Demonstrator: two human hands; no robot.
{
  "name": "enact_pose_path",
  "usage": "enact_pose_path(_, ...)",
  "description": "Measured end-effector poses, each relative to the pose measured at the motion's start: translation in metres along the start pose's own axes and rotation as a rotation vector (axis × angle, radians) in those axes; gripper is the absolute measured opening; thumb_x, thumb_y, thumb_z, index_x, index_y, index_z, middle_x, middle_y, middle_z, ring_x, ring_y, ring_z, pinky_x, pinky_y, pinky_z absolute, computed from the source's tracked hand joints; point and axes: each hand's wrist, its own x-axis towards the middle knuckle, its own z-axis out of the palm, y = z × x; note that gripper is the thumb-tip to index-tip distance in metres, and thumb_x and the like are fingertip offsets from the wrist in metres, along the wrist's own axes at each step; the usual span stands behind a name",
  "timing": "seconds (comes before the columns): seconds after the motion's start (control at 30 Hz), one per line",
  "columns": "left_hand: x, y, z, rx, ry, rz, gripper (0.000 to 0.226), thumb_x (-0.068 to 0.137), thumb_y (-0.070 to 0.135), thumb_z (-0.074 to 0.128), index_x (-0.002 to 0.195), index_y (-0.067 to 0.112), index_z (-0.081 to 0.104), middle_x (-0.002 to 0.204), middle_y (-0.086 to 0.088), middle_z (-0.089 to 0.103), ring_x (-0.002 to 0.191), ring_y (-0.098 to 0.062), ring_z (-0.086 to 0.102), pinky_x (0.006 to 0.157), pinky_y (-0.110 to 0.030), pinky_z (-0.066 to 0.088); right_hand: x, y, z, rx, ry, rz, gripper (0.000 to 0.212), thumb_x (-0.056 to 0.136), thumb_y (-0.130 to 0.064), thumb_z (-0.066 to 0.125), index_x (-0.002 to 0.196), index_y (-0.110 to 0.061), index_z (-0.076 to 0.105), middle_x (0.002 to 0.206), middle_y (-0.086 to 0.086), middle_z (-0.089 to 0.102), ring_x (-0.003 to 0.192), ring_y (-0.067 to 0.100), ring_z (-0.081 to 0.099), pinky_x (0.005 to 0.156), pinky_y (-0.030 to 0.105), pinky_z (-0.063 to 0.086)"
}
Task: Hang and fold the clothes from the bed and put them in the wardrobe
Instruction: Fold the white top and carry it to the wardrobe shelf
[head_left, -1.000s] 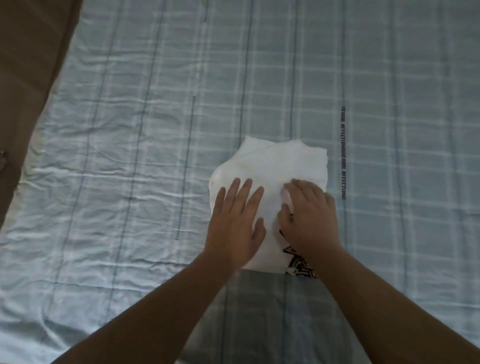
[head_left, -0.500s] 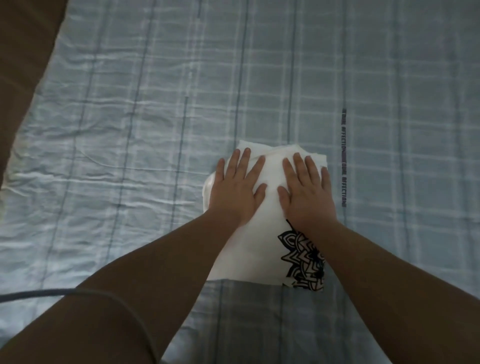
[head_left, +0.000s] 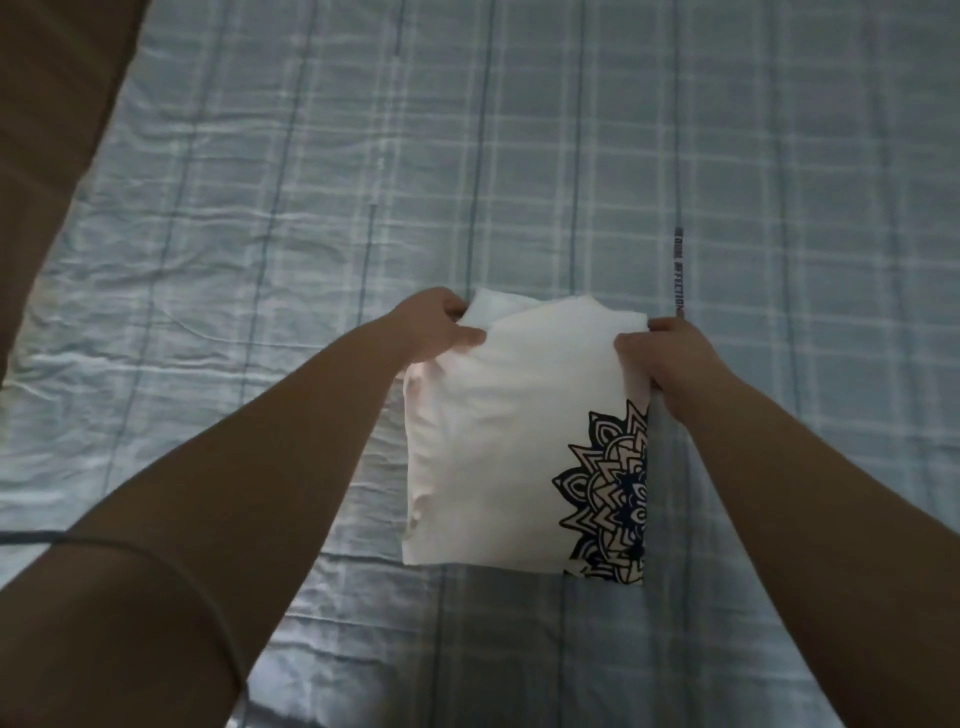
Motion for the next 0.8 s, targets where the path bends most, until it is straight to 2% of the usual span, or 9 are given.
enact_pose_path(0.07, -0.008, -0.007, 0.003, 0.067, 0.058, -0.001, 0.046, 0.083, 0.035, 0.078, 0.122, 0.017, 0.06, 0.112, 0.001, 0.064, 0.102, -0.021, 0.063, 0.095, -0.035, 0.05, -0.003, 0.007, -0.002, -0.054, 0.043, -0.02, 0.056, 0.068, -0.026, 0.071, 0.121, -0.011, 0.061, 0.112, 0.009, 0.067, 0.102, 0.03, 0.067, 0.088, 0.045, 0.058)
enact_pose_path(0.1, -0.017, -0.012, 0.008, 0.122, 0.149, 0.043, 0.052, 0.086, 0.035, 0.074, 0.13, 0.015, 0.054, 0.115, -0.002, 0.061, 0.106, -0.024, 0.06, 0.096, -0.035, 0.047, -0.015, 0.011, -0.002, -0.12, 0.099, -0.076, 0.058, 0.074, -0.023, 0.07, 0.129, -0.011, 0.055, 0.121, 0.007, 0.061, 0.109, 0.026, 0.062, 0.094, 0.042, 0.054)
enact_pose_path(0.2, -0.064, -0.037, 0.035, 0.355, 0.451, 0.473, 0.054, 0.089, 0.031, 0.055, 0.136, 0.006, 0.052, 0.131, -0.016, 0.057, 0.122, -0.037, 0.052, 0.108, -0.042, 0.039, -0.055, 0.048, -0.001, -0.33, 0.238, -0.518, 0.048, 0.088, -0.009, 0.061, 0.134, -0.011, 0.05, 0.133, 0.008, 0.05, 0.124, 0.023, 0.047, 0.108, 0.029, 0.035)
enact_pose_path(0.27, -0.104, -0.051, 0.058, 0.399, 0.432, 0.721, 0.047, 0.093, 0.023, 0.052, 0.136, 0.005, 0.055, 0.142, -0.016, 0.053, 0.136, -0.035, 0.045, 0.116, -0.042, 0.033, -0.083, 0.076, -0.002, -0.43, 0.2, -0.805, 0.04, 0.088, -0.002, 0.059, 0.128, -0.008, 0.057, 0.135, 0.009, 0.052, 0.129, 0.025, 0.045, 0.112, 0.022, 0.027)
enact_pose_path(0.4, -0.175, -0.079, 0.105, 0.583, 0.217, 0.897, 0.05, 0.099, 0.028, 0.052, 0.147, 0.013, 0.048, 0.16, -0.01, 0.034, 0.151, -0.026, 0.022, 0.123, -0.044, 0.02, -0.126, 0.126, -0.009, -0.624, -0.025, -1.175, 0.035, 0.088, -0.005, 0.059, 0.123, -0.003, 0.065, 0.138, 0.012, 0.055, 0.133, 0.03, 0.047, 0.114, 0.043, 0.034)
enact_pose_path(0.47, -0.188, -0.097, 0.12, 0.697, 0.182, 0.902, 0.06, 0.098, 0.036, 0.053, 0.153, 0.014, 0.038, 0.163, -0.009, 0.027, 0.153, -0.027, 0.018, 0.123, -0.048, 0.019, -0.135, 0.143, -0.013, -0.704, -0.118, -1.249, 0.039, 0.09, -0.011, 0.061, 0.127, -0.002, 0.063, 0.142, 0.012, 0.053, 0.136, 0.031, 0.044, 0.115, 0.048, 0.032)
enact_pose_path(0.53, -0.19, -0.113, 0.125, 0.799, 0.176, 0.891, 0.071, 0.096, 0.044, 0.056, 0.156, 0.014, 0.031, 0.164, -0.009, 0.024, 0.153, -0.026, 0.016, 0.122, -0.05, 0.021, -0.133, 0.159, -0.018, -0.826, -0.215, -1.23, 0.05, 0.092, -0.023, 0.061, 0.138, -0.005, 0.055, 0.151, 0.01, 0.044, 0.144, 0.029, 0.035, 0.117, 0.052, 0.029)
enact_pose_path(0.67, -0.177, -0.129, 0.12, 0.82, 0.17, 0.924, 0.068, 0.098, 0.043, 0.057, 0.156, 0.019, 0.031, 0.164, -0.005, 0.024, 0.153, -0.025, 0.019, 0.118, -0.051, 0.028, -0.114, 0.179, -0.023, -1.157, -0.325, -1.186, 0.077, 0.092, -0.045, 0.058, 0.155, -0.013, 0.029, 0.163, 0.007, 0.022, 0.152, 0.025, 0.016, 0.119, 0.05, 0.025)
enact_pose_path(0.8, -0.164, -0.129, 0.108, 0.803, 0.148, 0.949, 0.068, 0.095, 0.03, 0.065, 0.155, 0.022, 0.034, 0.164, -0.004, 0.026, 0.152, -0.021, 0.021, 0.121, -0.04, 0.024, -0.102, 0.18, -0.026, -1.21, -0.297, -1.196, 0.071, 0.096, -0.04, 0.054, 0.157, -0.02, 0.024, 0.165, 0.001, 0.019, 0.151, 0.021, 0.018, 0.118, 0.045, 0.027)
